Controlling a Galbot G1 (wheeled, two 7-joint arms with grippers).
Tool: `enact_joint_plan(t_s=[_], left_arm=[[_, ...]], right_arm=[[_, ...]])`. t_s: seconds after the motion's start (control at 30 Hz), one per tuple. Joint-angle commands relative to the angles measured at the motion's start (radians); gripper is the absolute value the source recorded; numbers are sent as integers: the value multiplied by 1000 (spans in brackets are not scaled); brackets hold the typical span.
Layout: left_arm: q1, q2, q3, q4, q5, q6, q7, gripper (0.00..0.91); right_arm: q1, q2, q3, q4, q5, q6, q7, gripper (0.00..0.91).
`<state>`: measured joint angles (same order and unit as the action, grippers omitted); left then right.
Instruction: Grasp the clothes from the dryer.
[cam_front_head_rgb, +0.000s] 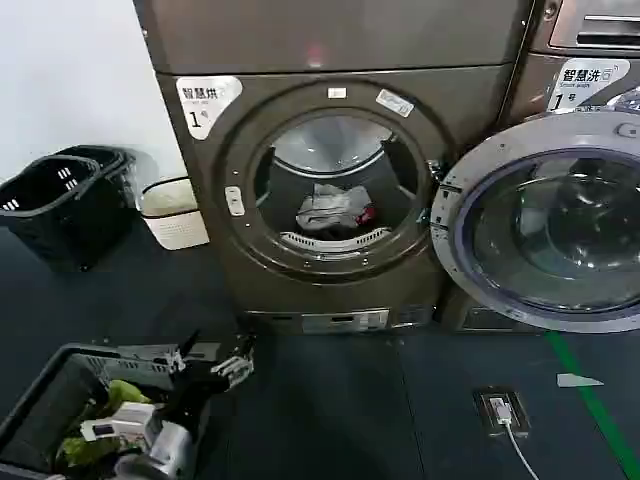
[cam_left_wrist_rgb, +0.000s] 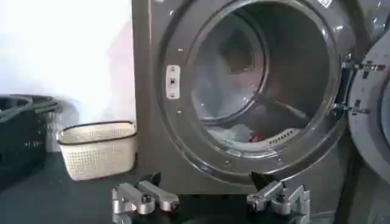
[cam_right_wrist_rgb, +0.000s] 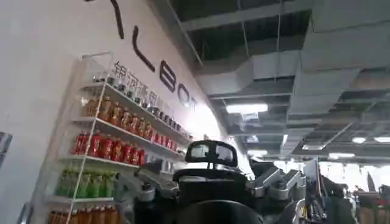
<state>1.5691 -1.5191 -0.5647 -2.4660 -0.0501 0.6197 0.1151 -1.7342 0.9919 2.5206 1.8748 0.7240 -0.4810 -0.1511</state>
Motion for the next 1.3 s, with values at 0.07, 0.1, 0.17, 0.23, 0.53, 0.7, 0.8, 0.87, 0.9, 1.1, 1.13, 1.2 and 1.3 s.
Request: enact_joint_plan(t_s=[0.07,0.1,0.17,0.23,0.53,0.7,0.8,0.87,0.9,1.1,1.13,1.2,1.3], left_arm=[[0,2,-12,-12,-14,1,-4,907],[-1,2,-14,-11,-16,-1,-4,907],[-1,2,-15,-11,-18,-4,-3,907],[-1,1,-15,-16,-26,-7,-4,907],[8,5,-27,-34,-31,-11,-2,907],[10,3,-22,-28,-30,-19,-2,907],[10,5,-22,-30,-40,-18,0,907],[9,6,-22,-29,-42,-18,0,907],[9,6,-21,-29,-43,-18,0,907],[9,6,-16,-29,-42,-20,3,907],[9,5,-16,-30,-42,-20,4,907],[10,4,-16,-27,-32,-33,12,907],[11,2,-15,-27,-32,-32,14,907]], right_arm=[[1,-5,6,6,81,-13,-48,907],[3,-7,5,7,89,-12,-58,907],[6,-11,4,8,98,-8,-62,907],[7,-11,4,7,96,-5,-59,907],[9,-12,3,-3,94,13,-45,907],[10,-12,2,-3,95,17,-34,907],[11,-13,1,-2,95,16,-35,907],[12,-13,0,-3,95,15,-32,907],[11,-13,1,-2,95,15,-31,907],[10,-17,1,-4,95,15,-31,907],[10,-17,1,-4,95,15,-31,907],[14,-20,-4,-5,94,15,-30,907],[19,-21,-10,-4,94,16,-30,907]])
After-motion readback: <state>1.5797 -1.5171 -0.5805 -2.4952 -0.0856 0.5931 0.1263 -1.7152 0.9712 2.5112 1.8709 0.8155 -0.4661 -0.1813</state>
